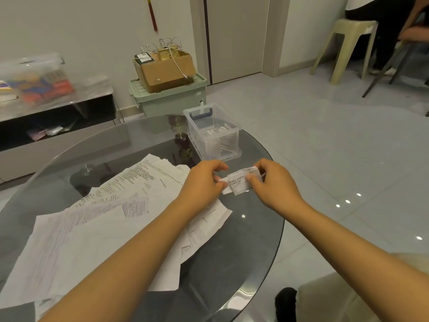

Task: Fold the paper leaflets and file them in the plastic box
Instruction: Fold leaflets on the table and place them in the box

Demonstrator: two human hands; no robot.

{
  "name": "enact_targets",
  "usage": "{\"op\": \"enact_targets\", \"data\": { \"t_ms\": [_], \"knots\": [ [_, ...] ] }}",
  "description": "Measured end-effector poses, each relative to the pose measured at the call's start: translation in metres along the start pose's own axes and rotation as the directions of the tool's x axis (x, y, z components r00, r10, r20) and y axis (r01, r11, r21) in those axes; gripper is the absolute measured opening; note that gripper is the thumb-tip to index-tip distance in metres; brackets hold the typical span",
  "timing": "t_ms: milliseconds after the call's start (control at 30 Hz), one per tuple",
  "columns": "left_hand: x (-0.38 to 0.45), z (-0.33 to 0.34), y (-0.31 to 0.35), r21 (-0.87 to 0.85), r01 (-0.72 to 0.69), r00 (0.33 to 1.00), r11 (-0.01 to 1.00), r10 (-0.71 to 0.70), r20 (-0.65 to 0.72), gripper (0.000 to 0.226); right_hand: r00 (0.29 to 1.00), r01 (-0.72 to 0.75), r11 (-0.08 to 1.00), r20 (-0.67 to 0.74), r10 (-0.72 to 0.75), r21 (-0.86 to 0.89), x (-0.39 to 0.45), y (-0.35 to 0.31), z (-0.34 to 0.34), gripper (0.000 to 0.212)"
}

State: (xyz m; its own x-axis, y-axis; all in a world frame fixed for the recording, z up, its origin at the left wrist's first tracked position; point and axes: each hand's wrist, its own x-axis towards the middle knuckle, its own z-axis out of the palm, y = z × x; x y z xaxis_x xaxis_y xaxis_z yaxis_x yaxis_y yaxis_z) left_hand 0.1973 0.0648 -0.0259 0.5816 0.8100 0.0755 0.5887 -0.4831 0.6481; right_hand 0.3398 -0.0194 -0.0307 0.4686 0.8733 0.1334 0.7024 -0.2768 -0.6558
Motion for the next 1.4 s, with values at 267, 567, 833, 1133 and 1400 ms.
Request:
{"op": "enact_targets", "data": {
  "t_ms": [267,567,833,1133,1400],
  "knots": [
    [0.003,-0.004,-0.003,0.051,-0.016,0.989,0.999,0.009,0.147,0.026,0.997,-0.064,0.993,-0.053,0.059,-0.098,0.005,0.000,0.021,0.023],
    [0.005,-0.001,0.000,0.177,-0.001,0.981,0.984,-0.034,0.193,0.037,0.977,-0.180,0.981,-0.128,0.171,-0.066,0.005,-0.012,0.031,0.024],
    [0.005,-0.006,0.009,0.170,0.137,0.957,0.976,-0.174,0.232,0.040,0.995,-0.072,0.980,0.054,0.083,-0.186,0.000,-0.018,0.028,0.043],
    [0.004,-0.010,0.006,0.035,0.090,0.984,0.995,-0.095,0.151,0.027,0.990,-0.096,0.993,0.111,0.088,0.069,0.003,-0.020,0.018,0.015],
    [0.002,-0.009,0.003,0.153,-0.022,0.995,0.988,0.007,0.103,0.016,0.996,-0.064,0.987,0.066,0.055,0.146,0.002,-0.016,0.023,0.027]
  ]
}}
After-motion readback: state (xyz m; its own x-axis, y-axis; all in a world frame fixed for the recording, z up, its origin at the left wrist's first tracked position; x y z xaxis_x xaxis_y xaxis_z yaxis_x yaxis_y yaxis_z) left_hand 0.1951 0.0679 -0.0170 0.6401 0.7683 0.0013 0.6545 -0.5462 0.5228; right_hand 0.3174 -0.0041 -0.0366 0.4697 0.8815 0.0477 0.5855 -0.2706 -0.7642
